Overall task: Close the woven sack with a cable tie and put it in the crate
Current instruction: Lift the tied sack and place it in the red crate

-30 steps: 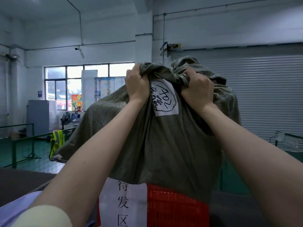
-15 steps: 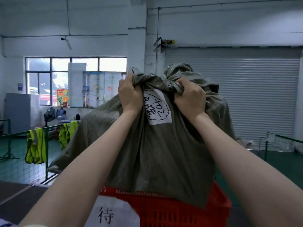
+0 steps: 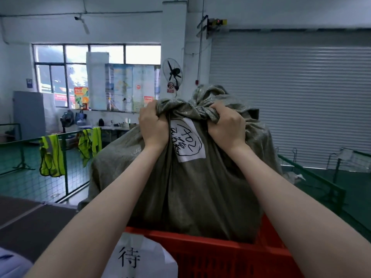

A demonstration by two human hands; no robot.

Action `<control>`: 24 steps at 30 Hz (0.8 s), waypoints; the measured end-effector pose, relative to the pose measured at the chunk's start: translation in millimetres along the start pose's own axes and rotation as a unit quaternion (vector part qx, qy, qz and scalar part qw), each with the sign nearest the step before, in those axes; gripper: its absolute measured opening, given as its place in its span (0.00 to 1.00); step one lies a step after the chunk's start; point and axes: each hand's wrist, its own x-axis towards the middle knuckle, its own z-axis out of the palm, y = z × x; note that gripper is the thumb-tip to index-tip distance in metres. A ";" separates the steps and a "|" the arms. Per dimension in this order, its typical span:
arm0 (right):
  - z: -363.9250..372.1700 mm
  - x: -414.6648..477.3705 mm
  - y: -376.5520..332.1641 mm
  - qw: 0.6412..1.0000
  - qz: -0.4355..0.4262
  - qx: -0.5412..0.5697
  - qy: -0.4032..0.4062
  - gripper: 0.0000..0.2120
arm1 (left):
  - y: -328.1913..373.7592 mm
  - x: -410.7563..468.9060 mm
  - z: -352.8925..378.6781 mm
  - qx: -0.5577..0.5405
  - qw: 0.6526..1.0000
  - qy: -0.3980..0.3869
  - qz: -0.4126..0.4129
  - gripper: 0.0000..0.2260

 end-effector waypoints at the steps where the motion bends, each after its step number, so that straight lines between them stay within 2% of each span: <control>1: 0.5 -9.9 2.9 1.000 0.011 -0.001 -0.012 0.09 | -4.4 -7.4 2.8 0.004 1.000 -0.012 -0.009 0.11; 9: -9.8 -91.7 26.3 0.989 0.099 -0.023 -0.110 0.10 | -39.3 -71.9 26.9 0.053 0.989 -0.131 -0.038 0.11; 11: -12.2 -109.4 30.0 0.972 0.154 -0.028 -0.173 0.10 | -50.1 -87.2 28.1 0.055 0.981 -0.179 -0.049 0.12; 12: -12.5 -116.7 32.6 0.951 0.203 -0.023 -0.233 0.10 | -58.1 -92.9 27.6 0.056 0.972 -0.219 -0.061 0.12; 14: -11.1 -135.6 40.6 0.882 0.284 0.004 -0.376 0.11 | -72.2 -101.7 19.6 0.040 0.930 -0.349 -0.111 0.13; 16: -11.1 -150.1 44.3 0.819 0.314 0.036 -0.478 0.15 | -83.3 -105.1 4.8 0.010 0.849 -0.494 -0.187 0.15; 17: -11.9 -152.9 42.6 0.803 0.321 0.042 -0.500 0.17 | -85.0 -104.9 -2.8 0.014 0.812 -0.541 -0.220 0.16; 19: -12.9 -152.5 37.8 0.790 0.323 0.062 -0.517 0.20 | -86.3 -103.5 -12.8 0.036 0.766 -0.588 -0.259 0.16; 22: -19.4 -148.7 26.8 0.775 0.327 0.079 -0.535 0.20 | -90.8 -105.7 -19.0 0.103 0.704 -0.654 -0.258 0.21; 24: -26.9 -150.2 21.5 0.761 0.329 0.096 -0.551 0.19 | -92.9 -110.7 -25.1 0.188 0.630 -0.712 -0.246 0.26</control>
